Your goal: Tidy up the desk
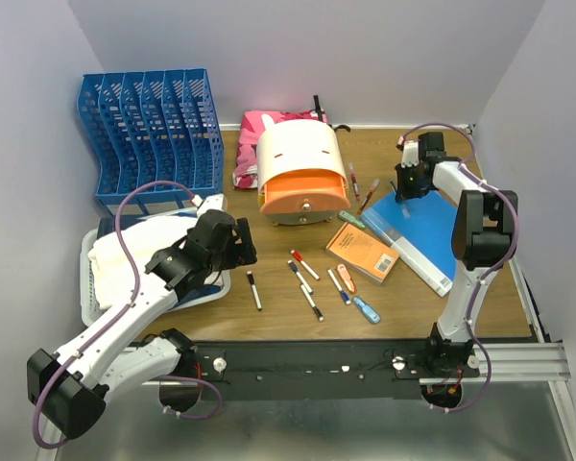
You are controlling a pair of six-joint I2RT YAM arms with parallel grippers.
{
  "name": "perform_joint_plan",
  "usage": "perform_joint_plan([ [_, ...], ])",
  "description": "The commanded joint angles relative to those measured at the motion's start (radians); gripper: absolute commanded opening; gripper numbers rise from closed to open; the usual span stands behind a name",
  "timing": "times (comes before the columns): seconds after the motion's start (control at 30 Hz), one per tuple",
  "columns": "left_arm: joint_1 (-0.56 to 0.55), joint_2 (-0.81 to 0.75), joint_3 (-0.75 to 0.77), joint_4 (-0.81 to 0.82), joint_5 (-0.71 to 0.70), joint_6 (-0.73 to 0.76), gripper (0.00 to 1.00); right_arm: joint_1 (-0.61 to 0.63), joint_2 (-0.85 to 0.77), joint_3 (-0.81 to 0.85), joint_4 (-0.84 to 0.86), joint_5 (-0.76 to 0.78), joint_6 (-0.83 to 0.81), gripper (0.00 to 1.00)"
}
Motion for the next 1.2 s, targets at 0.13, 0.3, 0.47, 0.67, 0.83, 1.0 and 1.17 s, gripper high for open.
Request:
perform_joint_plan([
  [0.13, 0.005, -0.004, -0.054, -0.014, 0.022, -0.016, 0.99, 0.001, -0.28, -0.033, -0.117, -0.417, -0.228, 0.01],
  [0.3, 0.005, 0.02, -0.068, 0.0, 0.059, -0.01, 0.99, 0.002, -0.383, 0.04, -0.196, -0.658, -0.332, 0.01],
  [0.47, 0.005, 0.039, -0.065, 0.017, 0.084, 0.008, 0.99, 0.065, -0.409, 0.187, -0.385, -0.783, -0.475, 0.01],
  [0.67, 0.005, 0.047, -0.063, 0.038, 0.108, 0.019, 0.98, 0.199, -0.458, 0.283, -0.434, -0.826, -0.643, 0.02],
  [0.83, 0.005, 0.043, -0.074, 0.06, 0.131, 0.002, 0.98, 0.304, -0.406, 0.355, -0.417, -0.816, -0.679, 0.03],
  [1.0, 0.005, 0.039, -0.074, 0.066, 0.137, -0.004, 0.98, 0.403, -0.357, 0.402, -0.402, -0.78, -0.679, 0.11],
  [1.17, 0.005, 0.025, -0.078, 0.064, 0.134, -0.01, 0.98, 0.463, -0.323, 0.376, -0.335, -0.746, -0.628, 0.16],
])
